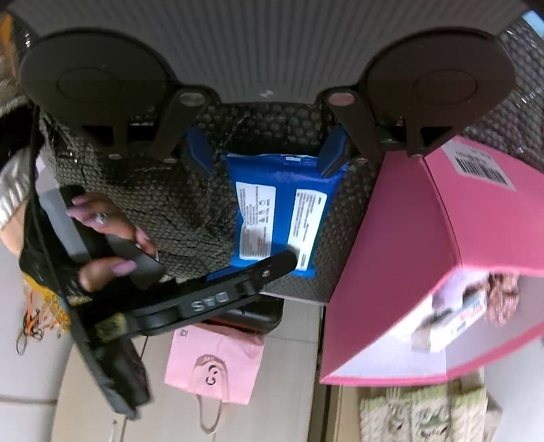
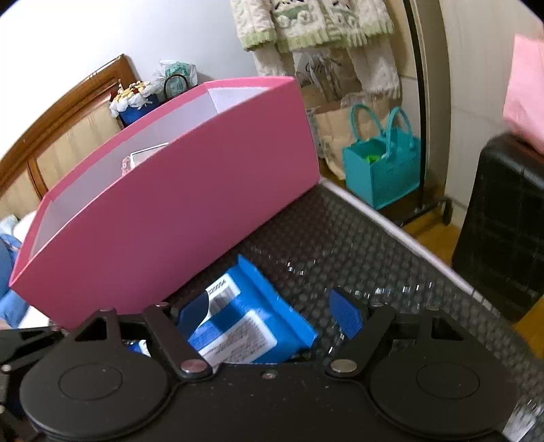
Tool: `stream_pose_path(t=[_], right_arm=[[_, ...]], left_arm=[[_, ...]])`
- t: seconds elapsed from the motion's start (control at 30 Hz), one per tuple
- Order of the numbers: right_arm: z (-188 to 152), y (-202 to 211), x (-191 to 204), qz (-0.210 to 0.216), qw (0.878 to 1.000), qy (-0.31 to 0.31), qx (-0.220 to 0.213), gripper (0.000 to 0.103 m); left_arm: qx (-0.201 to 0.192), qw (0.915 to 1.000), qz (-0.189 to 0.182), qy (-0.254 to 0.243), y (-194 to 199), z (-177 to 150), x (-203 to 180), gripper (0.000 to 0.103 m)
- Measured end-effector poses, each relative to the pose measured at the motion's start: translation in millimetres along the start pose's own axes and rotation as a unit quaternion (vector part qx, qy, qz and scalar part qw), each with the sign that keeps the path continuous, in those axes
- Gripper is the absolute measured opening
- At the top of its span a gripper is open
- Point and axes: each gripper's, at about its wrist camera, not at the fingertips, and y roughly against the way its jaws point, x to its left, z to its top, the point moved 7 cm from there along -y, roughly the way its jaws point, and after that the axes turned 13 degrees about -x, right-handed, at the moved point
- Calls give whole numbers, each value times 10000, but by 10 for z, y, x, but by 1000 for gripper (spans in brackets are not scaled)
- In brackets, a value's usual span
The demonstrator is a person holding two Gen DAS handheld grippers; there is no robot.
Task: Organize soft objects
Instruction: 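Lower both tools onto the blue wipes packet on the table, then close both tools on the blue wipes packet and lift it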
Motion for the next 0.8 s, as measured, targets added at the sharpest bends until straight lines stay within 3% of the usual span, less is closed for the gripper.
stream_pose_path(t=[0.13, 0.23, 0.33, 0.5, 0.7, 0.8], right_arm=[[-74, 138, -7, 76, 9996, -248, -64, 41], [-114, 339, -22, -156, 9989, -369, -242, 24], [-138, 578, 20, -248, 9977, -446, -442, 14], [-296, 820, 68, -733, 9956, -430, -394, 4], [-527, 979, 88, -1116, 9925, -399, -303, 3], [-528, 1003, 95, -1101, 9927, -357, -340, 4]], left_arm=[[-78, 9991, -89, 417, -27, -34, 63, 66], [-160, 9978, -143, 625, -26, -55, 98, 66], [-157, 9977, -182, 640, -48, -53, 98, 66], [-137, 9973, -290, 659, -56, -44, 101, 66], [-19, 9967, -274, 767, -61, -26, 167, 67], [18, 9973, -217, 707, -49, -27, 170, 68]])
